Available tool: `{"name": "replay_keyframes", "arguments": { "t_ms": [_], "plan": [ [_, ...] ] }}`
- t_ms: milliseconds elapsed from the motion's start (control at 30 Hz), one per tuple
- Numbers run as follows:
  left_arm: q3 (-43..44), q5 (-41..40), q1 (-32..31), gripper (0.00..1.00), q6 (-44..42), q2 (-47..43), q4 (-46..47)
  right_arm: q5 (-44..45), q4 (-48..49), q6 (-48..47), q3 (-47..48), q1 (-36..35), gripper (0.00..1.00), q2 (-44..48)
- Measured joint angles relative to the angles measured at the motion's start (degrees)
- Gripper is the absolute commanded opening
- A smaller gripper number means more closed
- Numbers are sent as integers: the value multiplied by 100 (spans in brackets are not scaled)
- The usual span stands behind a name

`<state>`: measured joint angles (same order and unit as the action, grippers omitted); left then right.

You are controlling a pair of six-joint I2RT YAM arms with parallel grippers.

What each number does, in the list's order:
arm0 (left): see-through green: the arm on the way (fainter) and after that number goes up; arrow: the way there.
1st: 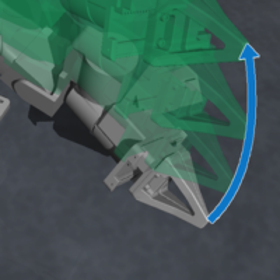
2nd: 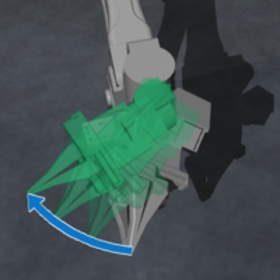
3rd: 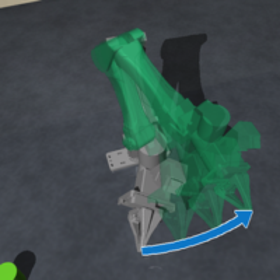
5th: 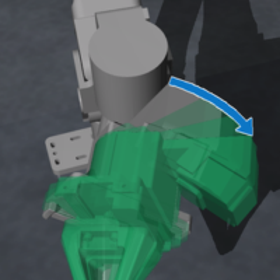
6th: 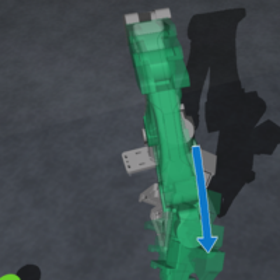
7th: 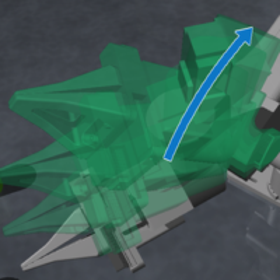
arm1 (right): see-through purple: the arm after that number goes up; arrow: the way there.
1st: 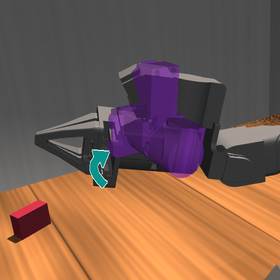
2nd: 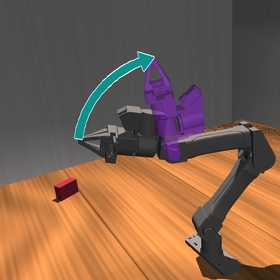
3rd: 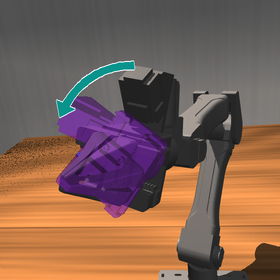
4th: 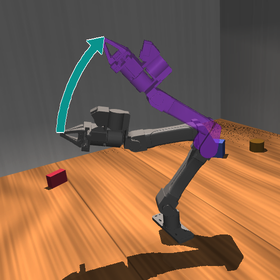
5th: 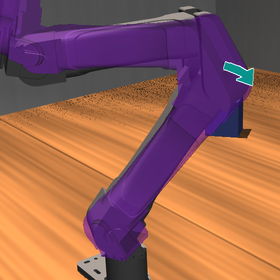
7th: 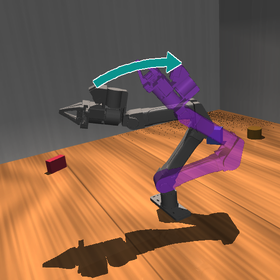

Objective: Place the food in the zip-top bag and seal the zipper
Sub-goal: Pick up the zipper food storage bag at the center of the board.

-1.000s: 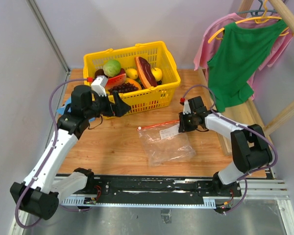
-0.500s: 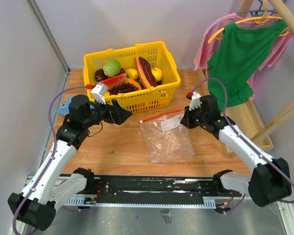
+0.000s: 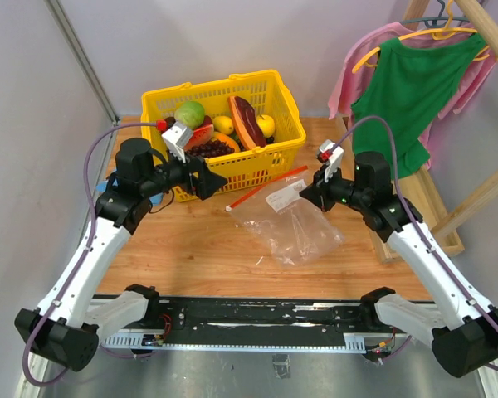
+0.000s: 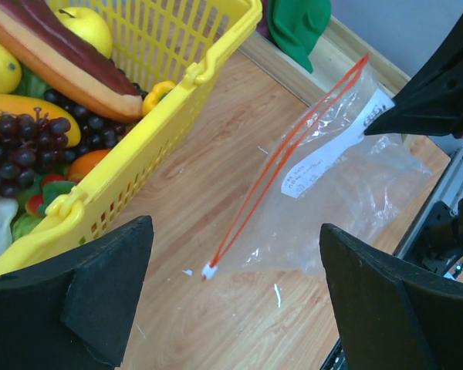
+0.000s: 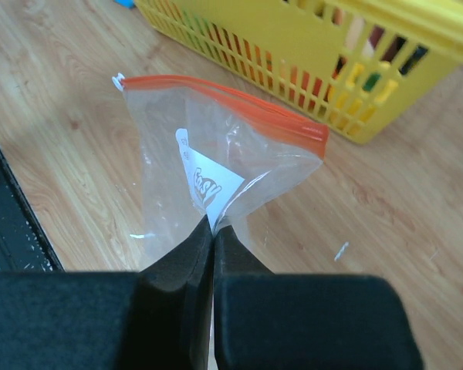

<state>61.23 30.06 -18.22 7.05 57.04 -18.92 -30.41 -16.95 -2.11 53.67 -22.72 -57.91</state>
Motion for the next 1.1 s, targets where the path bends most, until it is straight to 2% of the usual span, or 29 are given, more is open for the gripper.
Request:
{"name": "replay_keyframes", "arguments": {
  "t_ms": [267,467,1100],
  "plan": [
    [179,527,-50,80,-81,544,127,-487,-232,-1202,380,-446,1,-11],
    [181,737,-330,76,-81,750,251,-669,-50,-2002,358,-664,1,284],
    [35,831,-1180,67,-149,1082,693,-822,87,-2367,361,-664,1,186]
  ]
}}
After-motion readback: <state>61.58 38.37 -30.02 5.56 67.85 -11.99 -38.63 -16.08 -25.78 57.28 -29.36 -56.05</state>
